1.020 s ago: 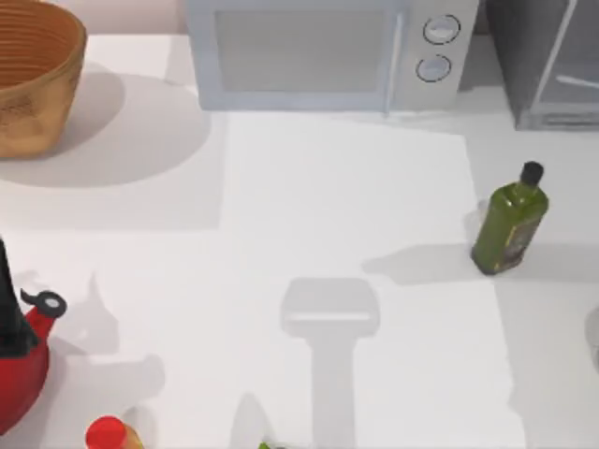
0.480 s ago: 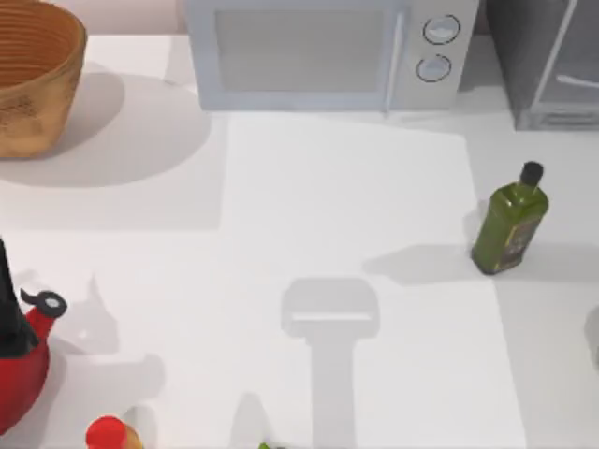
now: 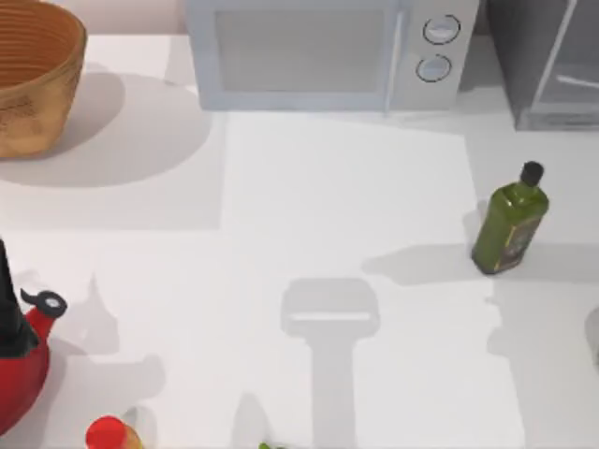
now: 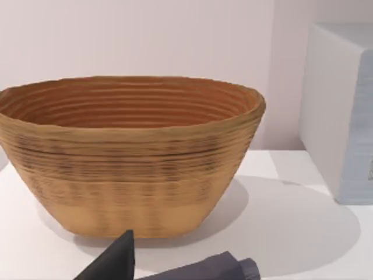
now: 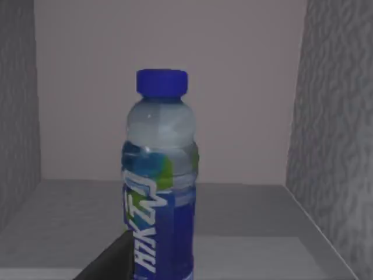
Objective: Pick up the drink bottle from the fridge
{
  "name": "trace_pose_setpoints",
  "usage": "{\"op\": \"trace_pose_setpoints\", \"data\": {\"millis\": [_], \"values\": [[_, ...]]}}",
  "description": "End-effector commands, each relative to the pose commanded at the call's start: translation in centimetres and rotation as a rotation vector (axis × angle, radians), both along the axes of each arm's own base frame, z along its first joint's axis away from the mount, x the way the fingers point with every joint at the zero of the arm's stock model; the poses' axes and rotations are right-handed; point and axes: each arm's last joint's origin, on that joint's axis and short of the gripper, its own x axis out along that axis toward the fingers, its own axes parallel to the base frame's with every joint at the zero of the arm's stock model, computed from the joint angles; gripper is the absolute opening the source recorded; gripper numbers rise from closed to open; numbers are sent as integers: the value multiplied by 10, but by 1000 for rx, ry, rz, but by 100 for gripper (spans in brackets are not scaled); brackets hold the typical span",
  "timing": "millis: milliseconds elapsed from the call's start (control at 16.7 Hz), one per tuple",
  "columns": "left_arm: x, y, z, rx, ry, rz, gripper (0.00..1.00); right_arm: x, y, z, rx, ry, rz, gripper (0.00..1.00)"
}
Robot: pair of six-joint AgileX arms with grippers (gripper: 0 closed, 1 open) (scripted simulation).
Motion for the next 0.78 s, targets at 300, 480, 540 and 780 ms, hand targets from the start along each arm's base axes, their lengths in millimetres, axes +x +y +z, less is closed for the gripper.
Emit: {"op": "trace_pose_setpoints", "data": {"millis": [300,480,540,780], "values": [[0,0,0,0,0,0,100,96,9,3,18,13,12,100],[0,0,0,0,0,0,100,133,20,-26,41,107,42,100],[0,0,0,0,0,0,100,140,22,-32,43,122,50,100],[0,0,0,0,0,0,100,147,24,-37,44,133,60,100]]}}
